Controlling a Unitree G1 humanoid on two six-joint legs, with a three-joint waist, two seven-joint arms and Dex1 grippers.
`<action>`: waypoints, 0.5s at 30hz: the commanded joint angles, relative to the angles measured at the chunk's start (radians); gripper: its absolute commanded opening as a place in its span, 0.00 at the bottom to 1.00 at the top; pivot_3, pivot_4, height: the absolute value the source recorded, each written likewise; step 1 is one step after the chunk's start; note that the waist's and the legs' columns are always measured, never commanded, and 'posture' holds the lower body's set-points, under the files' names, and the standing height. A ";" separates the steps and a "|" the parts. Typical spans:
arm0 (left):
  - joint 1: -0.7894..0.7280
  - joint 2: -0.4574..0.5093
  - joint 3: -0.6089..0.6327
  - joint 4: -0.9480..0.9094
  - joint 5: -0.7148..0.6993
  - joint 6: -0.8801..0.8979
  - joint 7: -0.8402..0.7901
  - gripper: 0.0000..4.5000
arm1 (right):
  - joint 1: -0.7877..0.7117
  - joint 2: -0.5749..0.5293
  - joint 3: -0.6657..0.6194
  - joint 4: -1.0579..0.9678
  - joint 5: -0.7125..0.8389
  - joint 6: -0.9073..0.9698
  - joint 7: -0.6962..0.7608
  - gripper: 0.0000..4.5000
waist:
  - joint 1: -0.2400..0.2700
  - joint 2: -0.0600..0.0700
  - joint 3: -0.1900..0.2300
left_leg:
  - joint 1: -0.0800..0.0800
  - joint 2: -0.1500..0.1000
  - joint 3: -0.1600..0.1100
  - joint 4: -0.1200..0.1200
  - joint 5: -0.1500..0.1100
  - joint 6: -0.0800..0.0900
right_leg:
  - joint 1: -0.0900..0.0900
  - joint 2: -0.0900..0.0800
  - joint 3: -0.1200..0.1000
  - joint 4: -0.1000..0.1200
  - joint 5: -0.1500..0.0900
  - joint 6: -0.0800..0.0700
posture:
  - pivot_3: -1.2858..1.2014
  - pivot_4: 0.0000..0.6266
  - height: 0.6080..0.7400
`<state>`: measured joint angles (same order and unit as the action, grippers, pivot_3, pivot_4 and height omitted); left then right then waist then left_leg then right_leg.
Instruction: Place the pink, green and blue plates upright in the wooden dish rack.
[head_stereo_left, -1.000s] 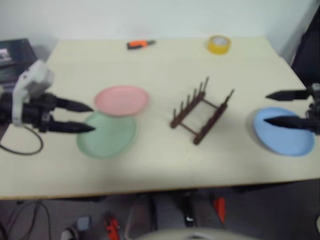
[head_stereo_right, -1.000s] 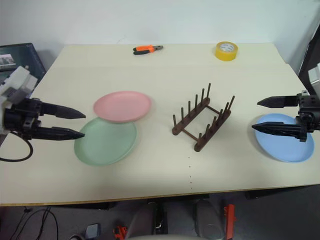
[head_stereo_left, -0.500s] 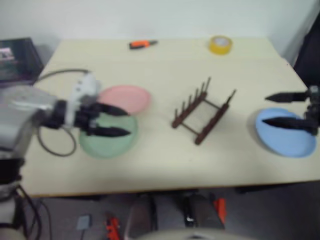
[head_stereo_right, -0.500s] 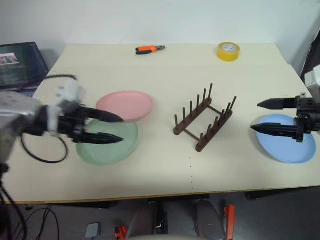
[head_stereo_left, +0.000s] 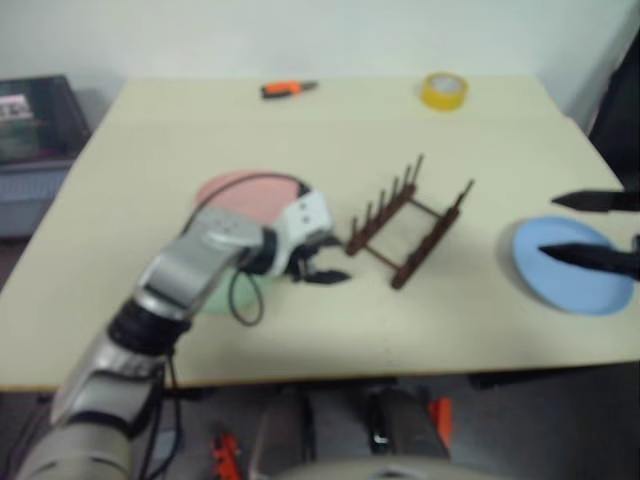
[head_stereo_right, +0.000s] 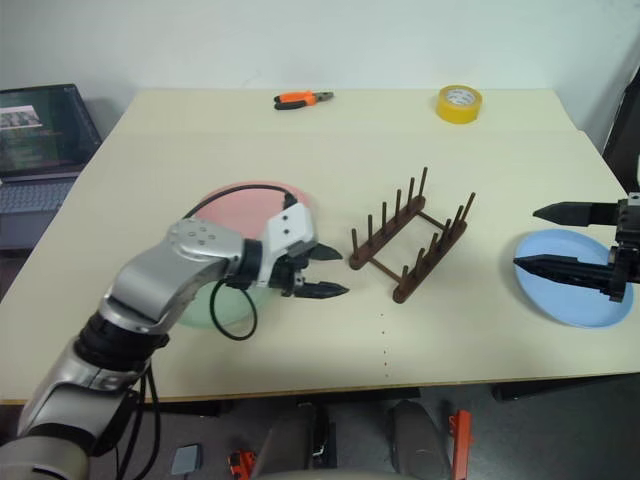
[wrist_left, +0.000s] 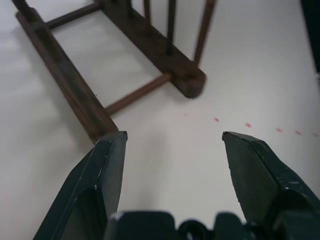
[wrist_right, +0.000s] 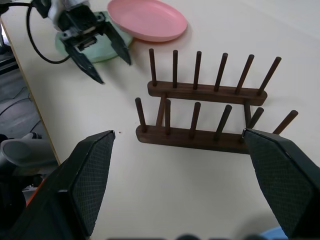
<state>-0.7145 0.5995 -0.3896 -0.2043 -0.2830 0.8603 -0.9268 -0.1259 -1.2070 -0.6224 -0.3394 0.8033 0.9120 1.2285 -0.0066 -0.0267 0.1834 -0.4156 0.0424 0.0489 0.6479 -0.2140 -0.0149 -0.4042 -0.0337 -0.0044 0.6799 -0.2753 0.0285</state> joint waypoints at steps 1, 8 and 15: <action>-0.038 -0.058 -0.023 0.035 0.042 0.049 0.072 0.74 | 0.026 0.009 -0.094 -0.061 0.032 0.037 -0.029 1.00 | 0.001 0.000 0.000 | 0.000 0.000 0.000 0.000 0.000 0.000 | 0.000 0.000 0.000 0.000 0.000 0.000 | 0.52 0.24 1.00; -0.034 -0.050 -0.002 0.009 0.047 0.092 0.091 0.74 | 0.092 0.023 -0.175 -0.106 0.048 0.076 -0.053 1.00 | 0.000 0.000 0.000 | 0.000 0.000 -0.001 -0.001 0.000 0.000 | 0.000 0.000 0.000 -0.001 0.000 0.000 | 0.52 0.24 1.00; -0.006 -0.045 0.044 -0.046 0.037 0.179 0.166 0.74 | 0.129 0.047 -0.194 -0.129 0.059 0.072 -0.083 1.00 | 0.003 0.000 0.000 | 0.000 0.000 -0.001 0.000 0.000 0.000 | 0.000 0.000 0.000 -0.001 0.000 0.000 | 0.52 0.24 1.00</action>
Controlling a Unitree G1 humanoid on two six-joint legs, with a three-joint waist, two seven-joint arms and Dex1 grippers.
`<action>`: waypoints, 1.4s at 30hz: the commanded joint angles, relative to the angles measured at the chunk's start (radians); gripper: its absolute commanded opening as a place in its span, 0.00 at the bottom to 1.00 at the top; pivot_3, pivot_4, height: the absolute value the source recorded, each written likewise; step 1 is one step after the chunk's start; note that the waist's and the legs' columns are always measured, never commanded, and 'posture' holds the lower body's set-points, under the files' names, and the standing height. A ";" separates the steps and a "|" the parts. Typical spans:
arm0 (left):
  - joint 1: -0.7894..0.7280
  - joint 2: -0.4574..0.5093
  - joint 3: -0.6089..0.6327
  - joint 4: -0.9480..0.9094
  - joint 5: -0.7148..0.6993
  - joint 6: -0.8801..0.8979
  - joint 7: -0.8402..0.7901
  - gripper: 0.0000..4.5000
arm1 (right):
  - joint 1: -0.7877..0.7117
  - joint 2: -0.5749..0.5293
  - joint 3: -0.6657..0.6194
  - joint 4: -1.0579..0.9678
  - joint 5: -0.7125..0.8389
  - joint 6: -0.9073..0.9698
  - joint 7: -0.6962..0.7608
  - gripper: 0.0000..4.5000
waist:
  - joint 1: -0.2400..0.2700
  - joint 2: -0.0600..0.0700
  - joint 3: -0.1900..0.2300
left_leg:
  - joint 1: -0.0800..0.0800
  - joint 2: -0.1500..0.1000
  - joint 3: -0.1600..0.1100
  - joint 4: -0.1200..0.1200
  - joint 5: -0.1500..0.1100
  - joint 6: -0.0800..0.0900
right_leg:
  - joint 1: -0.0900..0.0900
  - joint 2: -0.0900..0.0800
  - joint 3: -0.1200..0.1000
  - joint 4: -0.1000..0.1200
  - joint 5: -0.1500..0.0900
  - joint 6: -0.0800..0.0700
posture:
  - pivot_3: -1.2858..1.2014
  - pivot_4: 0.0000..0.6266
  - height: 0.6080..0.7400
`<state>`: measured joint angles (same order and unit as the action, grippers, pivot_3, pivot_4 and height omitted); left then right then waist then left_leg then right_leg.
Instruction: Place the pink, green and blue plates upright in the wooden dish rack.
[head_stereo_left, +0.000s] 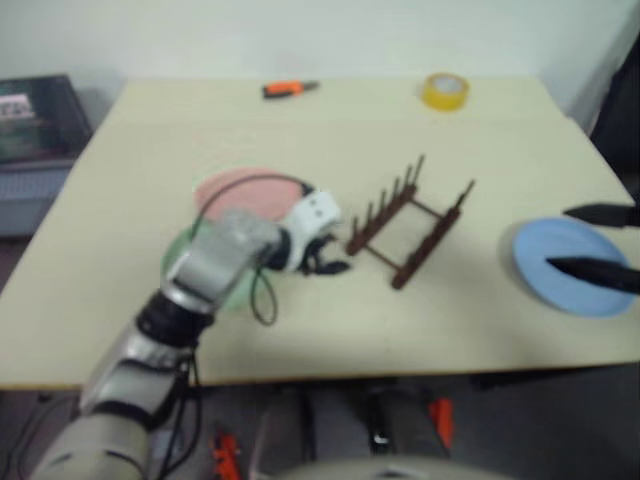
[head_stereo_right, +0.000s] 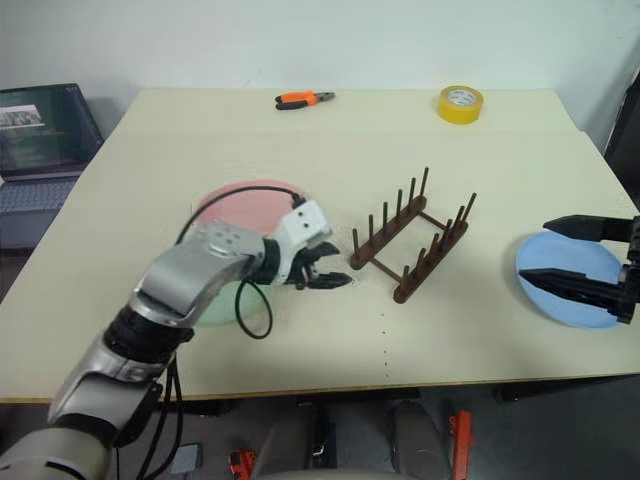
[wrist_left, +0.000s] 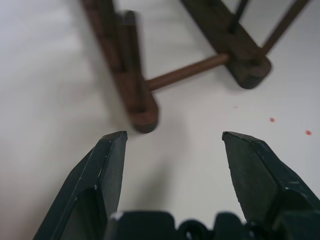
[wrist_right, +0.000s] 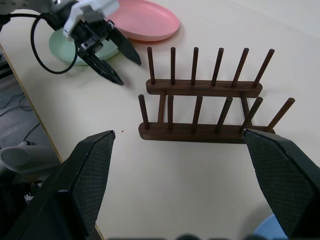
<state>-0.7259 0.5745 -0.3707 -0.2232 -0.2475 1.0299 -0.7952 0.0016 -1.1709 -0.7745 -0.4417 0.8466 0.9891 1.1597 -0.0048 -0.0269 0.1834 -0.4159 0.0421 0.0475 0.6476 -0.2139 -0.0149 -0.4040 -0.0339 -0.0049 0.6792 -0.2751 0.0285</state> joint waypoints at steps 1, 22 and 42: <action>0.007 -0.032 0.008 -0.017 0.014 -0.001 0.046 0.74 | 0.003 0.014 -0.036 -0.026 0.014 -0.010 -0.017 1.00 | 0.002 0.000 0.000 | 0.000 0.000 0.000 0.000 0.000 0.000 | 0.000 0.000 0.000 0.000 0.000 0.000 | 0.52 0.24 1.00; 0.047 0.018 -0.066 -0.210 -0.131 0.097 -0.054 0.74 | 0.042 0.011 -0.064 -0.031 0.008 -0.018 -0.005 1.00 | 0.004 0.000 0.000 | 0.000 0.000 -0.002 0.000 0.000 0.000 | 0.001 0.001 -0.001 -0.001 0.001 -0.001 | 0.52 0.24 1.00; 0.024 -0.264 -0.233 -0.046 0.058 0.000 0.181 0.74 | 0.104 0.029 -0.172 -0.109 0.059 0.048 -0.060 1.00 | 0.004 0.000 0.000 | -0.001 -0.012 -0.012 0.000 0.001 0.001 | 0.003 -0.001 -0.003 -0.001 0.001 -0.001 | 0.52 0.24 1.00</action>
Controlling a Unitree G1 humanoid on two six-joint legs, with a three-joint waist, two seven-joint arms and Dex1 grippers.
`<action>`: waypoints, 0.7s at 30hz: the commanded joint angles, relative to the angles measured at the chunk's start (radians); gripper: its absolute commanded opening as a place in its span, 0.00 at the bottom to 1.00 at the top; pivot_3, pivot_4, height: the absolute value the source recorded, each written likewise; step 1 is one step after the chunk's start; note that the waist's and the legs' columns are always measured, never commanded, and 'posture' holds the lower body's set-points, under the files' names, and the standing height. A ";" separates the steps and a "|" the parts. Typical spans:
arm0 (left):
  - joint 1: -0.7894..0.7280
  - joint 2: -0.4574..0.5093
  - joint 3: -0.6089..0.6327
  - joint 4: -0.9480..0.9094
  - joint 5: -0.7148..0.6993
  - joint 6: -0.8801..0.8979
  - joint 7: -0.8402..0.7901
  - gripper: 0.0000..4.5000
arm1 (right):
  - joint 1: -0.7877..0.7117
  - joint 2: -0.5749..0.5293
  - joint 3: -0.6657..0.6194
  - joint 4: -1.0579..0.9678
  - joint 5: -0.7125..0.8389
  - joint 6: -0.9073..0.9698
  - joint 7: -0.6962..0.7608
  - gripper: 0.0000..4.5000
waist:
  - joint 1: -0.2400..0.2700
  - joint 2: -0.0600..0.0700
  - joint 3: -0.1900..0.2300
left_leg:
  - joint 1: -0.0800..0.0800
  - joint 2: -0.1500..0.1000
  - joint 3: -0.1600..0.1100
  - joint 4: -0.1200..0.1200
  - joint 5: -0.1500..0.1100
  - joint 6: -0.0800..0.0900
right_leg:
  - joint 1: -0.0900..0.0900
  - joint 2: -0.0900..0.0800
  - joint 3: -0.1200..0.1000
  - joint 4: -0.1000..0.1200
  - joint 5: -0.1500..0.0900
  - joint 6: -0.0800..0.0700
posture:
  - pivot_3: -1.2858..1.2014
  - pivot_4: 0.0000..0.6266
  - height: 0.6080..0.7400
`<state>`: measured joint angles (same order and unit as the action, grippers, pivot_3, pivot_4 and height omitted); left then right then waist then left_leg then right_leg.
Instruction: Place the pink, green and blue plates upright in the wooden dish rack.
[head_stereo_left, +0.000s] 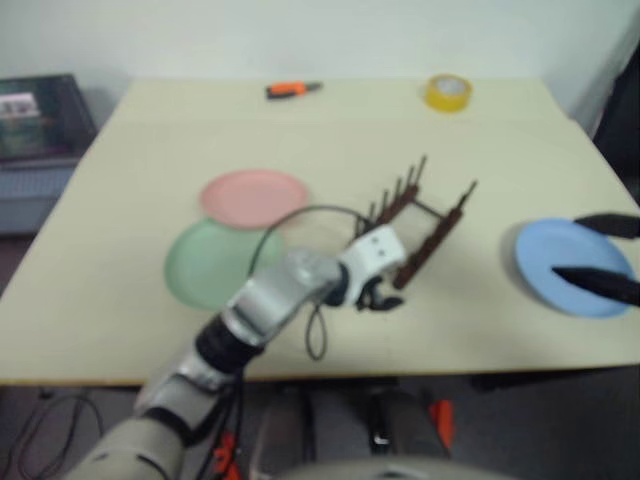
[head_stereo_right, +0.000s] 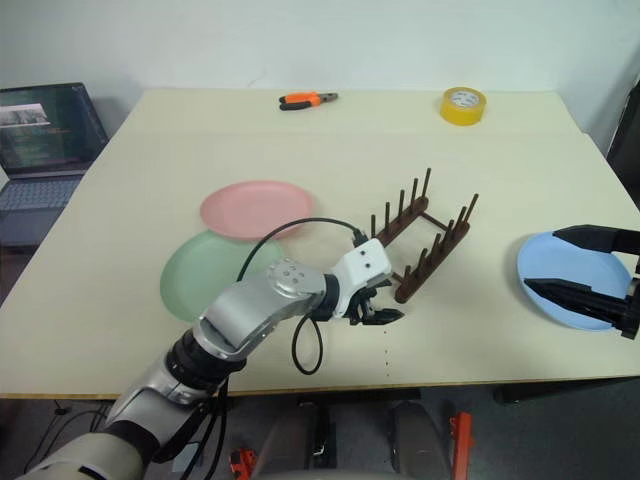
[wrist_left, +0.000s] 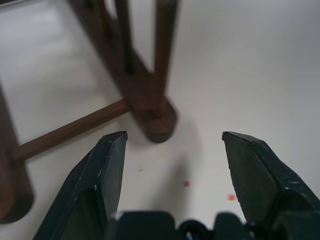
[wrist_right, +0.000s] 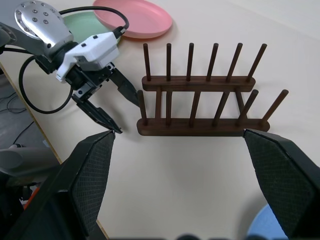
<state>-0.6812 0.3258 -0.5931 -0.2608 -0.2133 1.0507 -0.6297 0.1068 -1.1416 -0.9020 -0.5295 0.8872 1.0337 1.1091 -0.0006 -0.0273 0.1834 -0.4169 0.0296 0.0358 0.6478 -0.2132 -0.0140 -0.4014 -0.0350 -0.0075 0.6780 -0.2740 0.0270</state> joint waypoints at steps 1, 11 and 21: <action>-0.020 -0.018 -0.011 -0.009 0.026 -0.019 0.019 0.74 | -0.001 0.001 -0.045 -0.023 0.020 0.005 -0.011 1.00 | 0.000 0.000 0.000 | 0.000 0.000 0.000 0.000 0.000 0.000 | 0.000 0.000 0.000 0.000 0.000 0.000 | 0.52 0.24 1.00; -0.039 -0.147 -0.019 0.145 0.094 -0.088 0.089 0.74 | -0.013 -0.005 -0.035 -0.026 0.037 0.013 -0.033 1.00 | 0.000 0.000 0.000 | 0.000 0.000 -0.002 0.000 0.000 0.000 | 0.003 -0.001 -0.001 -0.003 0.000 0.000 | 0.52 0.24 1.00; -0.041 -0.177 -0.020 0.226 0.159 -0.146 0.107 0.46 | -0.014 -0.005 -0.022 -0.024 0.049 0.005 -0.051 1.00 | 0.000 0.000 0.000 | 0.000 0.000 -0.003 0.000 0.000 0.000 | 0.005 -0.001 -0.002 -0.004 0.000 0.000 | 0.52 0.24 1.00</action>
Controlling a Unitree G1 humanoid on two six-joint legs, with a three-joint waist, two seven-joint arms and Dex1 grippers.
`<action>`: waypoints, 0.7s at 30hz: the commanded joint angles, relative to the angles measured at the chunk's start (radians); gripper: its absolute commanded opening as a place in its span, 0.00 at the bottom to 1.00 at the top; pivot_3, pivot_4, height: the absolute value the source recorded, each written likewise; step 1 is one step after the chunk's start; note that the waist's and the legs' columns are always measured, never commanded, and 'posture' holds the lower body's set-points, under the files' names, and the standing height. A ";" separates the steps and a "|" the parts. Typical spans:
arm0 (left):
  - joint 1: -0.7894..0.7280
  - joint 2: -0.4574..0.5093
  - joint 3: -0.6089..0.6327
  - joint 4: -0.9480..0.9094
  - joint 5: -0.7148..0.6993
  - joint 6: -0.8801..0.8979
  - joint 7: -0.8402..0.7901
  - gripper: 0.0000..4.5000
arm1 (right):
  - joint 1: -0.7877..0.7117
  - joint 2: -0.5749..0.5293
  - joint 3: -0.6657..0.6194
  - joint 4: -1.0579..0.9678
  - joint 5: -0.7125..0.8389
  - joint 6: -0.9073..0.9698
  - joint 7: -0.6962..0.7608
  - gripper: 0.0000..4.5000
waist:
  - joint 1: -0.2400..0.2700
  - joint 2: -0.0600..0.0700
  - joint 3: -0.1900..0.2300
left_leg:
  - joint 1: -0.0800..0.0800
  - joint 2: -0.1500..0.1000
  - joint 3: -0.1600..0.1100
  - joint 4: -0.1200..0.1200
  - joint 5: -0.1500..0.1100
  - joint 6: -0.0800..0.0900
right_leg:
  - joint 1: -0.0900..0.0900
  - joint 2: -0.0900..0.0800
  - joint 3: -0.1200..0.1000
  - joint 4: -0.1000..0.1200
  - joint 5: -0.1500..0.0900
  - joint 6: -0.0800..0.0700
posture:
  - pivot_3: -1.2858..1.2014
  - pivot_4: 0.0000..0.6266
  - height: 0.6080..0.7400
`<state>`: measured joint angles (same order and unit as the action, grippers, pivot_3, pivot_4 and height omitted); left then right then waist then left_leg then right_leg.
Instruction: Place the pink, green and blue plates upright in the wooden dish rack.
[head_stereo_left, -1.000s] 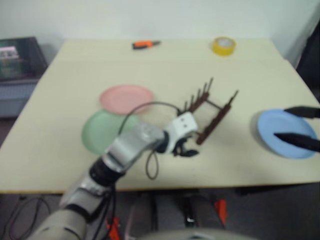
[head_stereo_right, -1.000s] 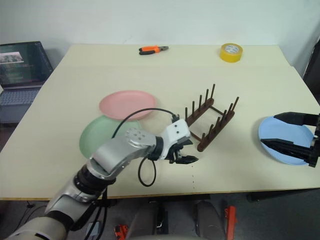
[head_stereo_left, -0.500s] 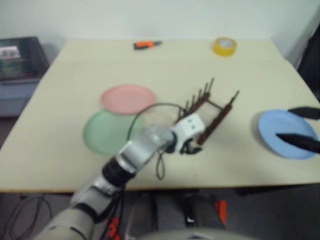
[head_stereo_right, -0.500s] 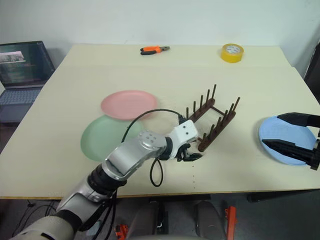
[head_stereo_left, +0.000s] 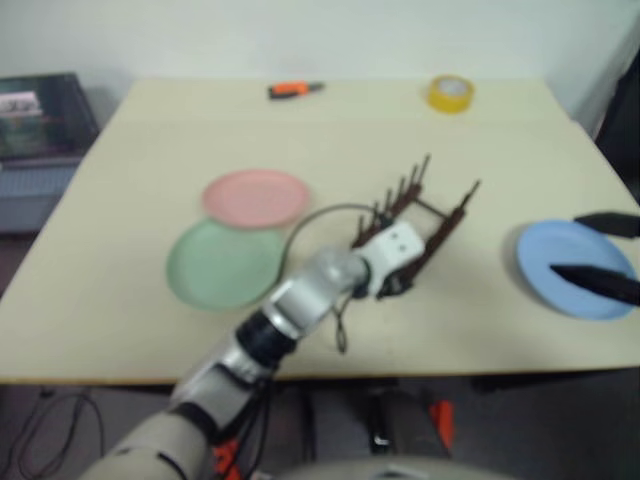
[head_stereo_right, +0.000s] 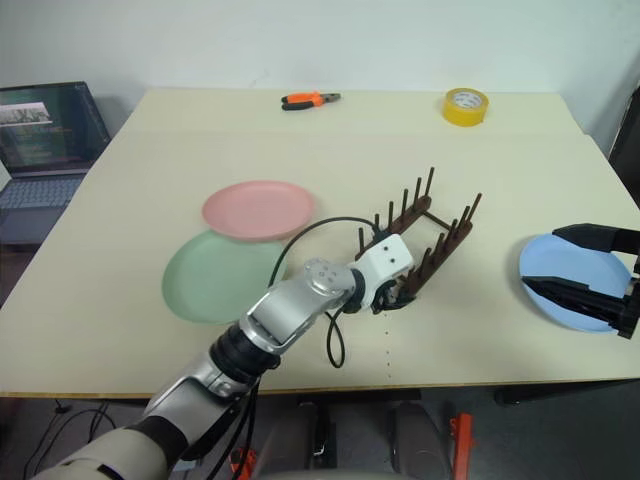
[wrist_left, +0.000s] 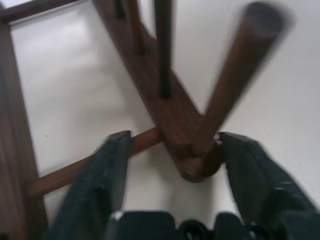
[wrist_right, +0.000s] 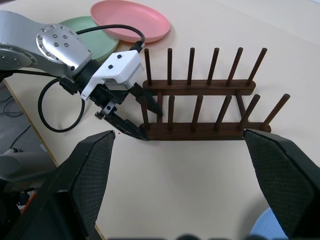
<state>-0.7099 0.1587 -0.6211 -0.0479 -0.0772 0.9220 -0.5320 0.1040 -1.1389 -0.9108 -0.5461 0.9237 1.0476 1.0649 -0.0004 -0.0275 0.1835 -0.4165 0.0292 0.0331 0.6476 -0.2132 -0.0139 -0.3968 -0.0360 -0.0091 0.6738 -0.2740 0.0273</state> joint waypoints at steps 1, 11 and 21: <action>-0.014 -0.014 0.011 0.016 0.024 -0.017 0.007 0.39 | -0.013 -0.008 -0.010 -0.007 0.013 -0.010 -0.008 1.00 | 0.000 0.000 0.000 | 0.000 0.000 0.000 0.000 0.000 0.000 | 0.001 0.000 0.000 0.000 0.000 0.000 | 0.52 0.24 1.00; -0.073 0.056 0.047 0.097 0.037 -0.135 -0.102 0.22 | -0.035 -0.001 0.023 -0.001 0.013 -0.025 -0.025 1.00 | -0.001 0.000 0.000 | 0.001 0.000 -0.001 0.000 0.000 0.000 | 0.002 0.000 -0.001 -0.002 0.000 0.000 | 0.52 0.24 1.00; -0.343 0.077 0.073 0.583 0.037 -0.622 -0.475 0.22 | -0.062 0.005 0.064 0.009 0.010 -0.044 -0.039 1.00 | 0.002 0.000 0.000 | -0.003 0.000 -0.001 -0.003 0.000 0.000 | 0.002 0.000 -0.002 -0.010 0.002 0.001 | 0.52 0.24 1.00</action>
<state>-1.0107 0.2539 -0.5652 0.4992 -0.0429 0.4126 -0.9380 0.0569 -1.1340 -0.8380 -0.5407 0.9246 1.0260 1.0261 0.0012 -0.0271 0.1834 -0.4204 0.0293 0.0328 0.6449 -0.2134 -0.0134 -0.3952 -0.0362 -0.0116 0.6622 -0.2722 0.0287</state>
